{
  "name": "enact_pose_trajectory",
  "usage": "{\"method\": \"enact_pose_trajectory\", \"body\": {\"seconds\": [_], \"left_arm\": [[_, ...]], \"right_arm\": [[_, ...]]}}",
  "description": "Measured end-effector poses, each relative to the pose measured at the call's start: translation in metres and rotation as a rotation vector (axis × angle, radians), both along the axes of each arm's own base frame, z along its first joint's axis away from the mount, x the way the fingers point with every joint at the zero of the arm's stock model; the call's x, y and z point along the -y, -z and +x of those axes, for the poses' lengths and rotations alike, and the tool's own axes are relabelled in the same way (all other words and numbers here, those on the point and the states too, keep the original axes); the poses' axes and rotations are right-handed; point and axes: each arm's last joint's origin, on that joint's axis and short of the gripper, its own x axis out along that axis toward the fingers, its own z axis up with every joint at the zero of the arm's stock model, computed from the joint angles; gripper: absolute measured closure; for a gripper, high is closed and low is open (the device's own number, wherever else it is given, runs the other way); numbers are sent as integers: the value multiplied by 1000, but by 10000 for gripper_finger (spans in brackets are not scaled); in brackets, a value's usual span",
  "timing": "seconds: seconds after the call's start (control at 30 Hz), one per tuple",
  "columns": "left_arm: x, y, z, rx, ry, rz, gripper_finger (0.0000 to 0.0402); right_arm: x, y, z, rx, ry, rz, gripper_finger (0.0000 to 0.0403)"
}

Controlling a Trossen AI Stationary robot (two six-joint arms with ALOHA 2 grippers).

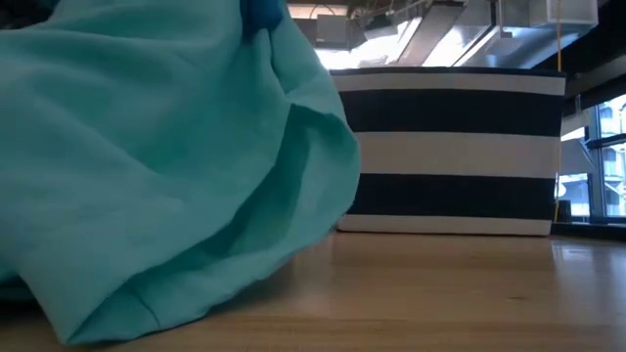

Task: Sort clothes
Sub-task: Put the blue shorts into the left blue laundry bin

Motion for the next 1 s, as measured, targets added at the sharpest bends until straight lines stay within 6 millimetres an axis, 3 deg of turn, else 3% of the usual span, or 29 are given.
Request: {"method": "enact_pose_trajectory", "body": {"seconds": [0.13,0.27,0.33,0.57,0.83,1.0], "left_arm": [[-2,0,0,-15,-32,-11,276],[-13,-6,1,-46,-327,49,276],[-16,-10,1,-27,-389,54,276],[-16,-11,1,-24,-385,56,276],[-11,-12,1,-13,-219,23,276],[-11,-11,0,-21,-202,23,276]], "right_arm": [[1,0,-2,-23,1,-10,359],[2,-4,-7,-39,11,-32,359],[3,-4,-11,-83,11,-48,359],[7,-5,-25,-177,50,-21,359],[8,-5,-25,-172,53,-20,359],[8,-6,-25,-165,53,-18,359]]}}
